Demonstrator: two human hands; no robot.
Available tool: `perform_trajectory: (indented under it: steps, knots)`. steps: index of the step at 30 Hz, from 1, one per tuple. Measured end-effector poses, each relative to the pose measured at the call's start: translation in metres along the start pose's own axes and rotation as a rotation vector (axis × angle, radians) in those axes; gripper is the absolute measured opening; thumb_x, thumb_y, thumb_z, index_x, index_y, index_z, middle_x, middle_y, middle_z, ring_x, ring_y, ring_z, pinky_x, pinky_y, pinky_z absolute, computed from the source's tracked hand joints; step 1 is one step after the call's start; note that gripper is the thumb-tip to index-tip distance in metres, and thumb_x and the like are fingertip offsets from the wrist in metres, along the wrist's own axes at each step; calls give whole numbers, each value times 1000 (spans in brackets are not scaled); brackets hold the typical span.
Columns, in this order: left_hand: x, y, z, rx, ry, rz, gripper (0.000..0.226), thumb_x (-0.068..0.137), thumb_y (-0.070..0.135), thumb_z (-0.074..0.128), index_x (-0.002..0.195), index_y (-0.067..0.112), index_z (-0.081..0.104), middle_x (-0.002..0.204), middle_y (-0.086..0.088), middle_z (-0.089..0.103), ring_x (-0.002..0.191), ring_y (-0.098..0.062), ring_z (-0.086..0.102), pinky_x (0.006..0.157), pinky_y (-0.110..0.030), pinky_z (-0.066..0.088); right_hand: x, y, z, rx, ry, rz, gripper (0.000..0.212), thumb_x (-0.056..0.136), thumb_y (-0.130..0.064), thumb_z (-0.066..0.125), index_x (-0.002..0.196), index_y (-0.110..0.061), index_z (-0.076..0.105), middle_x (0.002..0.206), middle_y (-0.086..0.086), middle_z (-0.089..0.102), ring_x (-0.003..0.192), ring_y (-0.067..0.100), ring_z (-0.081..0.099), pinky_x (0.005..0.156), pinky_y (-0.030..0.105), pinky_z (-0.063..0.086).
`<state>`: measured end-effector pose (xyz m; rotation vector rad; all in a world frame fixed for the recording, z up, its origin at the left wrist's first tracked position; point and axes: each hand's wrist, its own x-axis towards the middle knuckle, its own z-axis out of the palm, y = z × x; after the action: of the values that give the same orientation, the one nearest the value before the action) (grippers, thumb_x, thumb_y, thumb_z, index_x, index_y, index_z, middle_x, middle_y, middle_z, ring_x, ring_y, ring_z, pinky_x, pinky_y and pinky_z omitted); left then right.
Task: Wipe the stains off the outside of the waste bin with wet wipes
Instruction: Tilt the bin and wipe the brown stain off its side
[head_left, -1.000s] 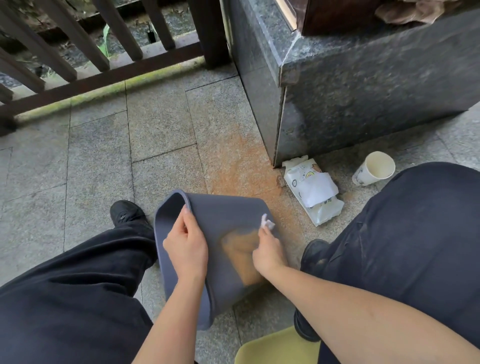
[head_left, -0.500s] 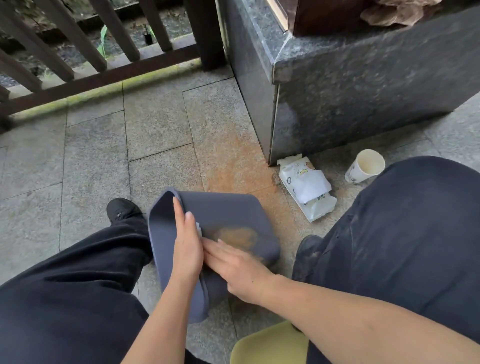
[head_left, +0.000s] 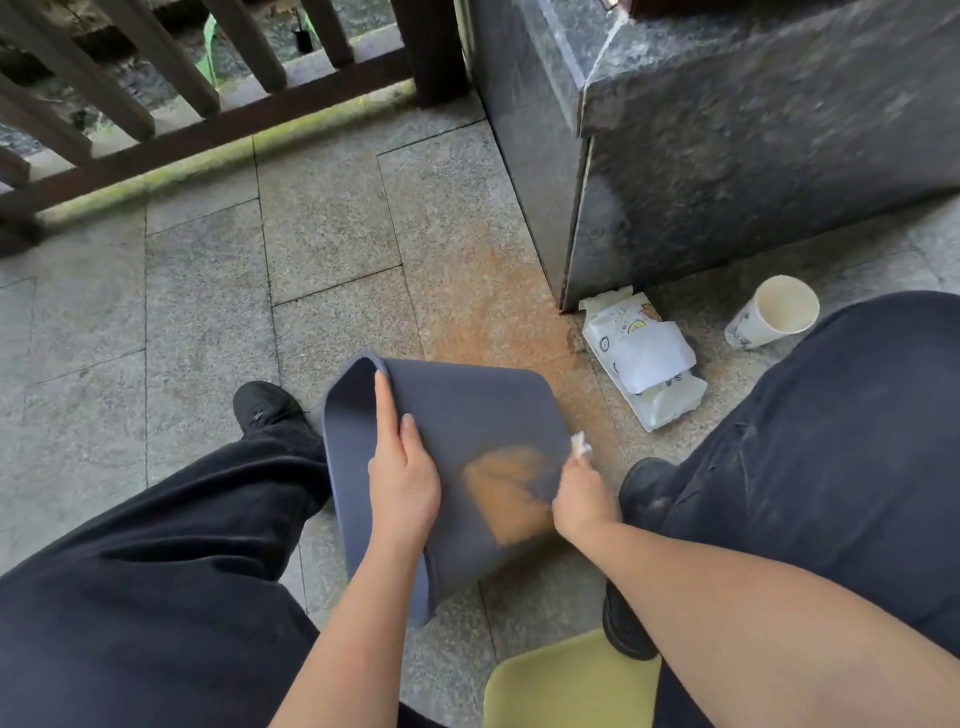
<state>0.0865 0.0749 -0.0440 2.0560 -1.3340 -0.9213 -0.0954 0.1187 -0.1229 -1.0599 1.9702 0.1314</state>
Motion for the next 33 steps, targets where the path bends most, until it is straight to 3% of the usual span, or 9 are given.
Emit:
perform_trajectory:
  steps: [5,12,15,17,20,24,26,28,33]
  knots:
    - [6,-3,-1,-56,33,-24,52,106,36,31,149,59,12,97,32,46,72,18,48,77,-20,32,-8,-5,-7,91,19,148,63,101,-13,45,155,-7,13,142,12,49,125,32,54,99,42,44]
    - [29,-15,-25,-143,65,-133,55,103,37,33,153,47,16,129,25,35,112,1,40,95,-22,28,-23,-24,-28,80,32,58,56,99,-11,48,152,-11,31,142,9,51,125,30,55,95,35,48]
    - [52,-4,-37,-386,-89,-260,60,103,31,45,155,43,17,139,22,42,120,-9,54,102,-34,43,-30,-33,-31,80,62,-76,63,97,-7,46,155,-16,25,152,5,41,128,31,51,98,38,46]
    - [61,13,-45,-570,-161,-320,70,100,24,56,156,38,17,137,6,57,108,-19,67,90,-43,55,-31,-38,-33,136,89,-146,65,94,-3,44,154,-19,27,155,3,38,128,33,50,99,37,45]
    - [54,39,-55,-813,-239,-286,95,90,19,70,156,40,5,134,-8,60,103,-28,70,89,-48,55,-31,-46,-39,261,141,-197,68,89,3,40,151,-24,36,151,0,44,124,33,51,96,36,46]
    - [-6,58,-40,-49,-494,176,103,73,64,73,143,68,-3,137,29,49,111,6,59,82,-32,51,-27,-45,-43,395,189,-158,68,85,5,41,142,-30,50,138,1,57,118,32,56,94,38,49]
    - [-34,60,-16,232,-470,370,89,86,56,58,146,63,-7,86,32,66,77,9,63,58,-27,45,-25,-40,-42,449,163,-138,69,85,4,43,142,-34,51,132,3,61,117,31,57,96,35,49]
    - [-41,64,-4,323,-344,414,72,98,43,46,151,55,-1,57,9,51,53,-10,52,45,-30,33,-23,-38,-40,455,134,-156,66,85,3,43,139,-34,54,128,5,63,114,31,58,96,36,49]
    - [-27,57,-22,254,-274,281,60,100,52,38,149,57,5,59,3,55,55,-17,56,47,-33,36,-3,-41,-43,486,79,-138,63,88,2,42,142,-28,52,125,10,63,112,33,59,94,39,51]
